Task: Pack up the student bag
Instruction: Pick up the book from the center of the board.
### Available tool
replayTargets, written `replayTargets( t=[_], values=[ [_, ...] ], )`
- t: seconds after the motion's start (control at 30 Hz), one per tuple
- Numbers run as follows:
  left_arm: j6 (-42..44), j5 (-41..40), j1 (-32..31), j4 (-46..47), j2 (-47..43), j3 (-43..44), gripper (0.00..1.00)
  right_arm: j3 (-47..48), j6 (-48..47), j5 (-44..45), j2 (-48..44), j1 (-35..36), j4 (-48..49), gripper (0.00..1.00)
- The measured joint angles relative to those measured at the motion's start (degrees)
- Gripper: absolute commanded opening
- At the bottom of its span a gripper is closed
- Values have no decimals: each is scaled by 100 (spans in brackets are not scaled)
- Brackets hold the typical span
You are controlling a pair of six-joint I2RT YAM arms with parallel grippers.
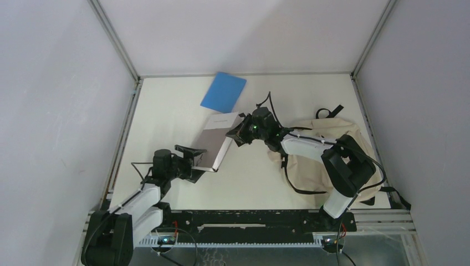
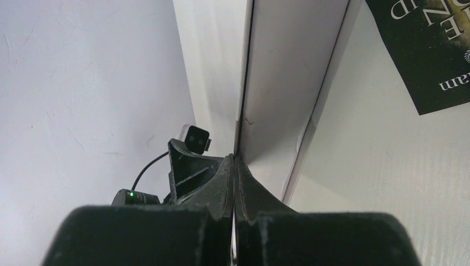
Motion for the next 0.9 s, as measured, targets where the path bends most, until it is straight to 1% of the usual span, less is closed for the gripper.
replayTargets(
  t=[0.03,0.07,0.17,0.27,0.3,0.37,0.5,0.53,0.6,0.7,0.73,0.77,0.8,0.83,0.87,0.9],
  values=[
    [17,-31,0,55,50,0,98,0,7,-7,0,9,2,0],
    [28,-57,0,96,83,0,92,0,15,-9,0,17,2,0],
    [39,-133,0,129,81,0,68,0,24,-11,13,31,0,0],
    [46,-356,15,26,-50,13,47,0,17,61,44,20,-61,0],
    [50,-455,24,-50,-151,22,44,-15,2,92,63,2,-101,0],
    [74,-645,35,-313,-354,105,42,-50,-13,138,109,-28,-153,0],
    [404,-1023,35,-1222,-734,636,37,-83,-24,162,256,-52,-177,0],
    [518,-1126,35,-1462,-844,782,34,-83,-26,144,278,-52,-166,0],
    [697,-1303,33,-1915,-1071,1036,31,-83,-39,22,326,-48,-61,0],
    [927,-1611,28,-2470,-1478,1362,20,-83,-76,-199,369,-17,116,0],
    [994,-1700,28,-2608,-1580,1453,15,-83,-94,-295,376,2,190,0],
    [1064,-1786,28,-2734,-1661,1545,11,-83,-116,-369,376,20,260,7],
    [1143,-1862,28,-2857,-1718,1637,5,-83,-138,-431,376,28,323,21],
    [1224,-1910,28,-2957,-1753,1725,1,-83,-162,-496,376,33,391,33],
    [1307,-1939,28,-3040,-1755,1816,0,-83,-223,-584,376,33,437,44],
    [1394,-1954,26,-3099,-1753,1902,0,-83,-260,-658,376,35,450,52]
  ],
)
